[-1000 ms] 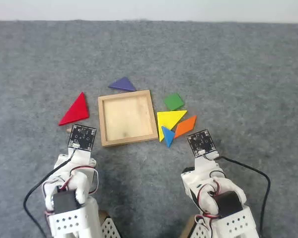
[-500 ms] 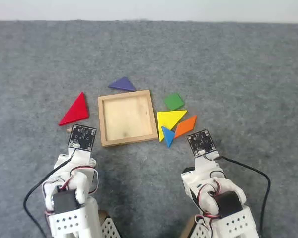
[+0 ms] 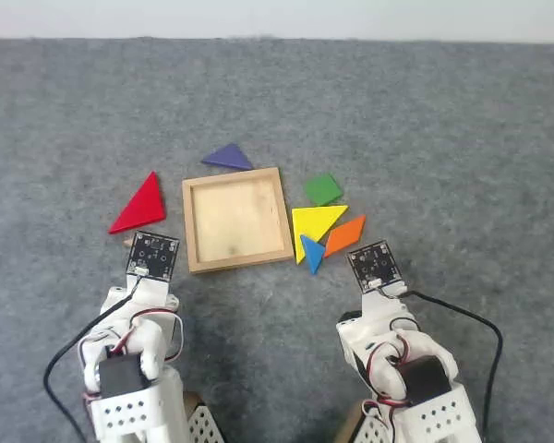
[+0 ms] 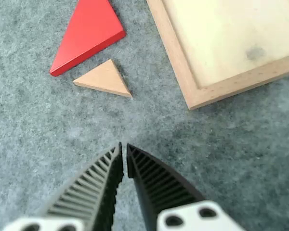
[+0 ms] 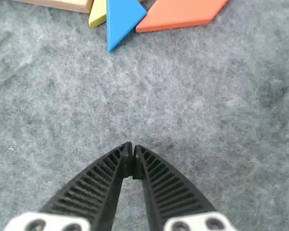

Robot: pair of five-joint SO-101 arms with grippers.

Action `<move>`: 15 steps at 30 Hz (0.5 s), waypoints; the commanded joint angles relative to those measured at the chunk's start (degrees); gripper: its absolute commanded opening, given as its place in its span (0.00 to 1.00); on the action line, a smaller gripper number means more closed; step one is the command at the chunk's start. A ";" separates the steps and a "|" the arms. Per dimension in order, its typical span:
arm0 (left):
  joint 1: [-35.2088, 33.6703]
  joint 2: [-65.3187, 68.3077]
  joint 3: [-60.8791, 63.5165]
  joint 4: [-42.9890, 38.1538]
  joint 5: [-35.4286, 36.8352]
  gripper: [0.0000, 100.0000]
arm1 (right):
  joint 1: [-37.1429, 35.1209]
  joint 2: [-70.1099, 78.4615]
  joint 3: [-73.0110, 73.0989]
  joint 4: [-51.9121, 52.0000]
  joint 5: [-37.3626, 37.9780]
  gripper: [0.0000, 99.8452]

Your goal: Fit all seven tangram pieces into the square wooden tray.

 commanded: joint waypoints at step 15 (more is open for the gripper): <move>0.00 -1.05 -0.75 0.44 0.88 0.01 | -0.57 -0.75 0.97 0.22 -0.18 0.01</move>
